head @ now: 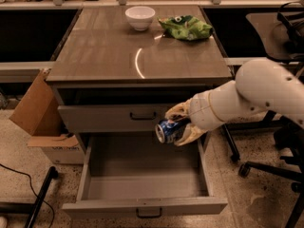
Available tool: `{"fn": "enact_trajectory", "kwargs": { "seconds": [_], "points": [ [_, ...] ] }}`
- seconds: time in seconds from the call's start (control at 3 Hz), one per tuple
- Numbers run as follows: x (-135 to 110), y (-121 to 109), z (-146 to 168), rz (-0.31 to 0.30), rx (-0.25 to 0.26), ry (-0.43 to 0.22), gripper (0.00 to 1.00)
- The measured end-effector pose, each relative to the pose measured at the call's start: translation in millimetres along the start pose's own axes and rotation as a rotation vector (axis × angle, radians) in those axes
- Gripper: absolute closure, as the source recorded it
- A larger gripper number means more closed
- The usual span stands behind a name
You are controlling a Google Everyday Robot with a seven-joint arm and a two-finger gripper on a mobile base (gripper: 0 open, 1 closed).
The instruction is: Pick pepsi can from middle drawer and place on counter
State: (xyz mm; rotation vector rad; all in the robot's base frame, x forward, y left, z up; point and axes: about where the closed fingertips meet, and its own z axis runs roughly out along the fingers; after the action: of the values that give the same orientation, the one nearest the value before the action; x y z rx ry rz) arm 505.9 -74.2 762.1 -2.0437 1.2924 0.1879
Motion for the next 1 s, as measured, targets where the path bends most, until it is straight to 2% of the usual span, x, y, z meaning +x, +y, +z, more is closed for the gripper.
{"fn": "enact_trajectory", "kwargs": {
  "seconds": [0.33,0.67,1.0],
  "points": [
    [-16,-11,-32,-0.065,0.049,0.036,1.00],
    [-16,-11,-35,-0.071,0.052,0.040,1.00],
    [-22,-25,-39,-0.082,0.037,0.046,1.00]
  ]
}}
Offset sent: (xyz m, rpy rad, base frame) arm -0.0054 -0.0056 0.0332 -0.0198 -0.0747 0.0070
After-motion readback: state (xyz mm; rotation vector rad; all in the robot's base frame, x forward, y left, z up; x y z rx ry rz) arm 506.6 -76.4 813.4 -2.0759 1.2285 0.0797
